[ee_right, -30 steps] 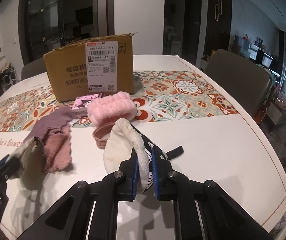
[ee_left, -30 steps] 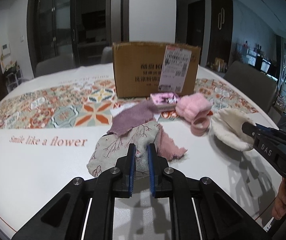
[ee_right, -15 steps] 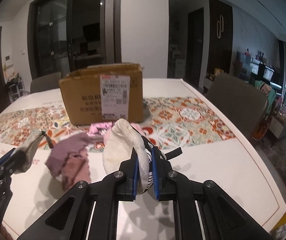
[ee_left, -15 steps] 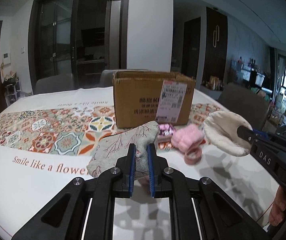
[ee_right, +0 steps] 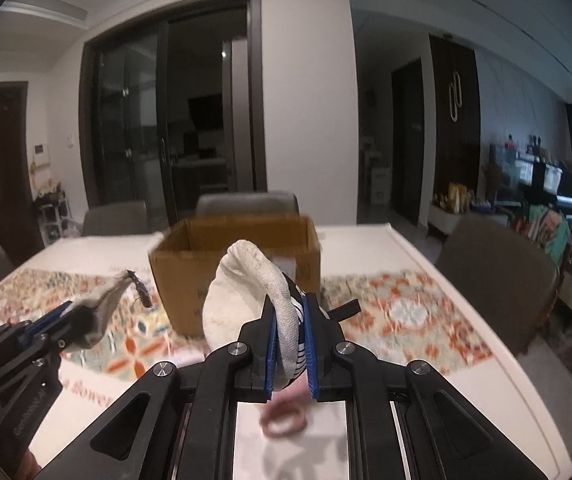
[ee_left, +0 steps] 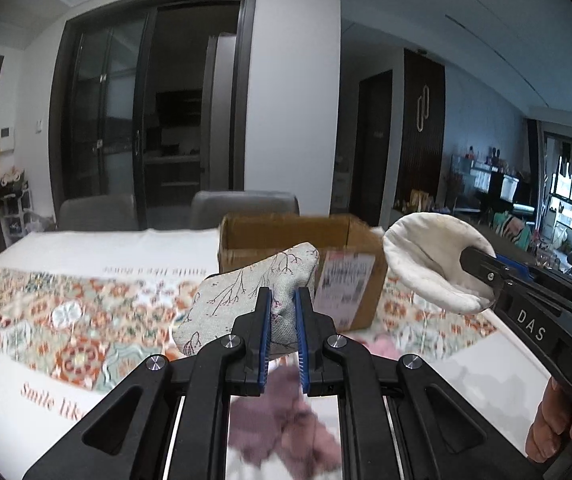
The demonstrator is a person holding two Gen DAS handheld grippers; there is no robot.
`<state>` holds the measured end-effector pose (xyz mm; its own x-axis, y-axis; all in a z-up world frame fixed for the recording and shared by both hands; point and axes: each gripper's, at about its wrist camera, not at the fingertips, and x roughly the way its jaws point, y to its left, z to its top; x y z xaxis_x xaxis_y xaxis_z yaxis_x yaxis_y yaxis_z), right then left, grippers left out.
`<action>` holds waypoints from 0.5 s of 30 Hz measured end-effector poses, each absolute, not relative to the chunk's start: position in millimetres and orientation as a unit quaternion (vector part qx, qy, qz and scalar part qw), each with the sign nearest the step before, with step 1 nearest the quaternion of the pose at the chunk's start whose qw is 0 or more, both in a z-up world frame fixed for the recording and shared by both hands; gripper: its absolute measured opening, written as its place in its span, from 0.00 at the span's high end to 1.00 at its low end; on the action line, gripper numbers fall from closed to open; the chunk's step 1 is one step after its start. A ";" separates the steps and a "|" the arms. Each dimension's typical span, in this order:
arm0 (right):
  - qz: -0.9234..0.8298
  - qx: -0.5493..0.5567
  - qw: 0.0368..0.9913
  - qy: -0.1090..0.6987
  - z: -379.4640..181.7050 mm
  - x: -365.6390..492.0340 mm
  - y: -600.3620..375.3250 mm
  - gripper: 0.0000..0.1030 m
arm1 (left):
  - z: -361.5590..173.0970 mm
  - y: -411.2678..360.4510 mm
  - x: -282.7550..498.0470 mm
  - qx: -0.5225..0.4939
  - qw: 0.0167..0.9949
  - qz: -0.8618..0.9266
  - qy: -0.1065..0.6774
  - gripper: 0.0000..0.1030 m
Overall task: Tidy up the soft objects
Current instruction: 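Carry the pouch and cap up over the cardboard box with both tools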
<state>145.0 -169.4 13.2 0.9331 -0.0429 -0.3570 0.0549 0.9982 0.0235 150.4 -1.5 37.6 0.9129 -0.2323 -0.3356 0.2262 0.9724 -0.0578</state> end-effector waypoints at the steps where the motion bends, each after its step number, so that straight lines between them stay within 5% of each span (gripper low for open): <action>1: -0.023 0.016 0.984 0.176 17.0 149.2 -169.1 0.87 | 41.2 -1.5 153.3 -0.007 0.979 -0.118 0.168 0.88; 15: 0.010 0.031 0.992 0.122 63.6 208.8 -168.6 0.87 | 102.4 -14.2 206.5 0.027 0.989 -0.125 0.078 0.88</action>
